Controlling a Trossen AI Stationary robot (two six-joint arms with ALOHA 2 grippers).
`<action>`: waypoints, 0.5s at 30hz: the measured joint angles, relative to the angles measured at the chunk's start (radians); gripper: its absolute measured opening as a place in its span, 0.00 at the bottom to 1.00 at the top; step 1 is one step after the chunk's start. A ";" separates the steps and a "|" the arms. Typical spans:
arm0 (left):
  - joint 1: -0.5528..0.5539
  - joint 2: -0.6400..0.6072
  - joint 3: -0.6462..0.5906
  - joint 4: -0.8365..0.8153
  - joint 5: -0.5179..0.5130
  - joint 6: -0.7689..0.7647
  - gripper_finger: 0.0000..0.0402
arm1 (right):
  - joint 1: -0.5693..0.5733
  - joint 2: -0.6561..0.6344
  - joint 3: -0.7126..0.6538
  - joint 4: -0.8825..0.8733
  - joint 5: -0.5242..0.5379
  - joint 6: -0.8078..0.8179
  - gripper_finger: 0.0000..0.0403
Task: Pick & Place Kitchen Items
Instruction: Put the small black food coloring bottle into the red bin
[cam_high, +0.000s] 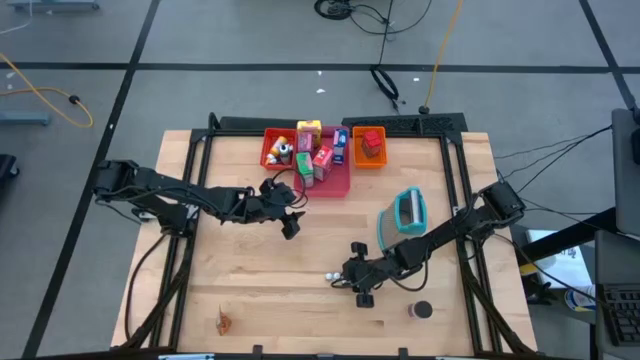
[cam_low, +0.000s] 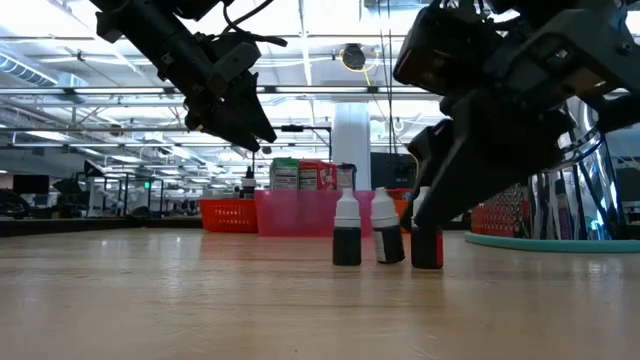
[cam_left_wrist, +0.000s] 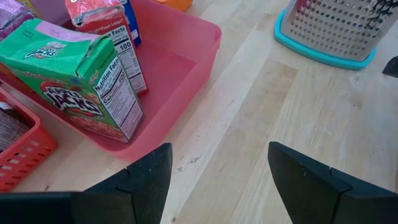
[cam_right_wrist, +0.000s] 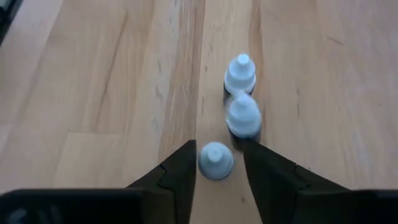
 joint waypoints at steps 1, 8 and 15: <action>0.000 0.000 0.000 0.000 0.000 0.000 0.66 | 0.000 0.000 0.000 -0.002 0.000 -0.001 0.29; 0.000 0.000 0.000 0.000 0.000 0.000 0.66 | 0.000 0.000 0.000 -0.012 -0.004 -0.021 0.14; 0.000 0.000 0.000 0.001 0.000 0.000 0.66 | -0.005 -0.026 0.000 -0.061 -0.004 -0.011 0.15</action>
